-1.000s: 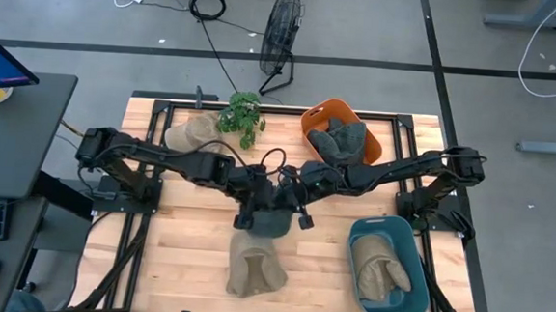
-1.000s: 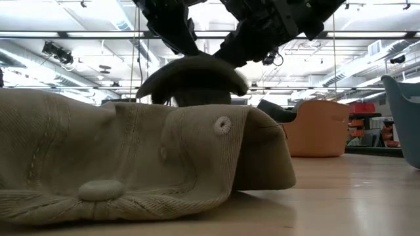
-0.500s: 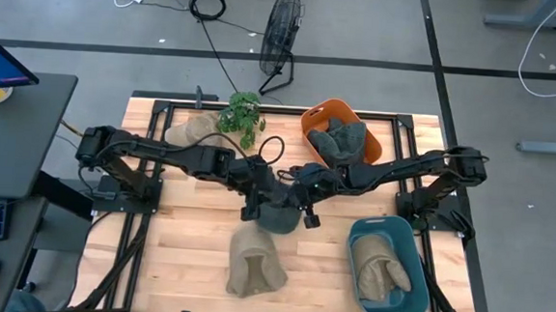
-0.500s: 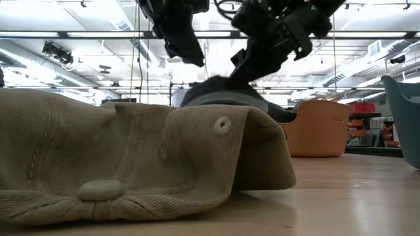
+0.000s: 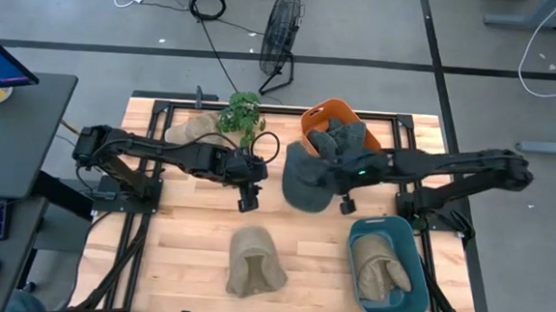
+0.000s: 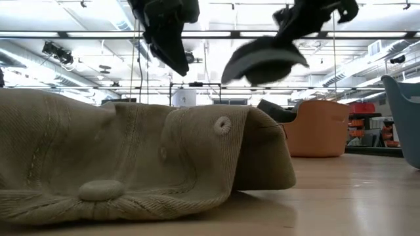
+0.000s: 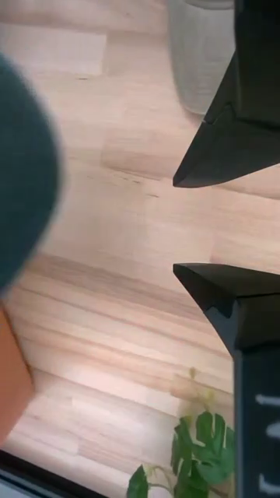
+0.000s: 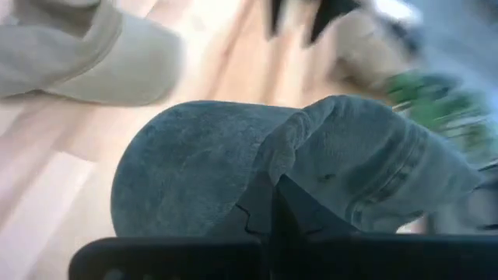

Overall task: Pick & Place hat
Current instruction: Put the gray cap into the orange bin

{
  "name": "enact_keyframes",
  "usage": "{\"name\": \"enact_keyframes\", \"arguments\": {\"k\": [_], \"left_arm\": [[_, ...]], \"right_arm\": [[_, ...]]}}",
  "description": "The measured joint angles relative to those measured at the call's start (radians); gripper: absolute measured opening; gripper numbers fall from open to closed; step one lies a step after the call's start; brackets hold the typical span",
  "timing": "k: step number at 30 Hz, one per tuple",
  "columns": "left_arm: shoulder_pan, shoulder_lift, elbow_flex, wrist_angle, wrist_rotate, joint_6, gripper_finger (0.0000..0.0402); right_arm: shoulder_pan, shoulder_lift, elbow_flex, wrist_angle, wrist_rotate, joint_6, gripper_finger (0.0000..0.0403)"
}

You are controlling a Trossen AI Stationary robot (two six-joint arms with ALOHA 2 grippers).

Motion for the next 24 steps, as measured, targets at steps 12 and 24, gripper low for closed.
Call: {"name": "enact_keyframes", "arguments": {"k": [12, 24], "left_arm": [[0.001, 0.000, 0.000, -0.010, 0.000, -0.004, 0.0174], [0.002, 0.000, 0.000, -0.010, 0.000, -0.005, 0.0174]], "right_arm": [[-0.193, -0.172, 0.002, -0.189, 0.342, -0.548, 0.0001], [-0.421, -0.042, 0.003, -0.329, 0.176, -0.868, 0.0001]]}}
